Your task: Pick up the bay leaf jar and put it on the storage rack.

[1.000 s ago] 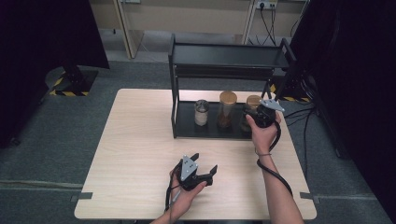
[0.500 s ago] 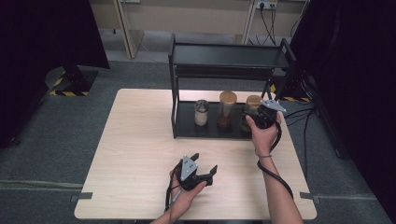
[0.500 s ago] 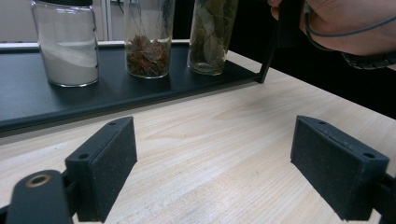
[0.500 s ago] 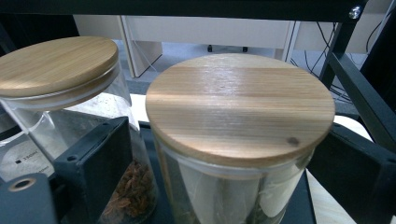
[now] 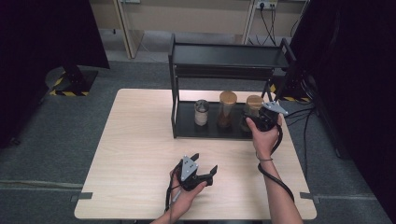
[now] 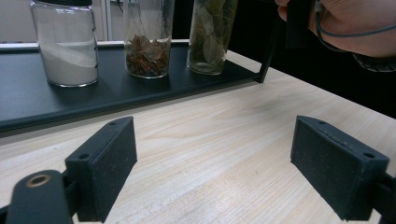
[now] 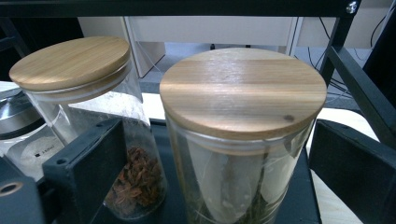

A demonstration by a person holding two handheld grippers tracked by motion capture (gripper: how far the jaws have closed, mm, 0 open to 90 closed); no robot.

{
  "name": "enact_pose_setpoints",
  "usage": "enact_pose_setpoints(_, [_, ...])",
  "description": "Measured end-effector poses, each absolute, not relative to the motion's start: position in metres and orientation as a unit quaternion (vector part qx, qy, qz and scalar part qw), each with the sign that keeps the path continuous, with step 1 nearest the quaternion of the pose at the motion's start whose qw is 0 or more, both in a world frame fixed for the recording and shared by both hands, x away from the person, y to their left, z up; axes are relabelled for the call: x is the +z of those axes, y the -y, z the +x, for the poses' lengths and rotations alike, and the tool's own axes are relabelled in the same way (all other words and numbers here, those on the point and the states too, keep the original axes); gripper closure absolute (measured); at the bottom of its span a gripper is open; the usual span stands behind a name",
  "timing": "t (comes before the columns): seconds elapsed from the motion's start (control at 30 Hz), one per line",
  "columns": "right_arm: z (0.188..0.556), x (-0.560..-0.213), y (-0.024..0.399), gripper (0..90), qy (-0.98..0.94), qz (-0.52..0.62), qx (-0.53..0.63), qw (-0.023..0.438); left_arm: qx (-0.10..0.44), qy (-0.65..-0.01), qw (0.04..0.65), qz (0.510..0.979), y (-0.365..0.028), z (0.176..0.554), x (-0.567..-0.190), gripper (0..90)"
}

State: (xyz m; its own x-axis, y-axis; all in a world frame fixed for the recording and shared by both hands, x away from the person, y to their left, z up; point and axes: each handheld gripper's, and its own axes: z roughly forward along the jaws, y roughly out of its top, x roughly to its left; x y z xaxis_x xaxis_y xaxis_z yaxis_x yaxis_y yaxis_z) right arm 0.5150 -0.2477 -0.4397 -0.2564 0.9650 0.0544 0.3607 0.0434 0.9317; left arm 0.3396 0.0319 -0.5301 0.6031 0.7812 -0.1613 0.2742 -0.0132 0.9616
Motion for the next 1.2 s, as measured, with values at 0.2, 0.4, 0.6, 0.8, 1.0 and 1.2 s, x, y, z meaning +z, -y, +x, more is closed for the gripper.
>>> enact_pose_setpoints(0.2, [0.511,-0.44,0.247,3.6,-0.645,0.515,0.462,0.325,0.216,-0.389,0.585,0.678,-0.032,0.34,-0.53,14.1])
enact_pose_setpoints(0.4, [0.506,-0.439,0.247,3.4,-0.645,0.513,0.465,0.323,0.217,-0.389,0.585,0.678,-0.032,0.34,-0.53,14.1])
enact_pose_setpoints(0.6, [0.502,-0.437,0.248,3.1,-0.645,0.514,0.466,0.32,0.217,-0.389,0.584,0.678,-0.032,0.34,-0.53,14.1])
enact_pose_setpoints(0.8, [0.494,-0.435,0.248,2.9,-0.647,0.511,0.468,0.317,0.216,-0.389,0.585,0.678,-0.032,0.34,-0.53,14.1])
enact_pose_setpoints(1.0, [0.489,-0.435,0.247,2.9,-0.65,0.51,0.469,0.313,0.216,-0.39,0.585,0.678,-0.032,0.34,-0.53,14.1])
enact_pose_setpoints(1.2, [0.484,-0.437,0.248,2.8,-0.652,0.51,0.469,0.308,0.216,-0.39,0.585,0.678,-0.032,0.339,-0.53,14.1])
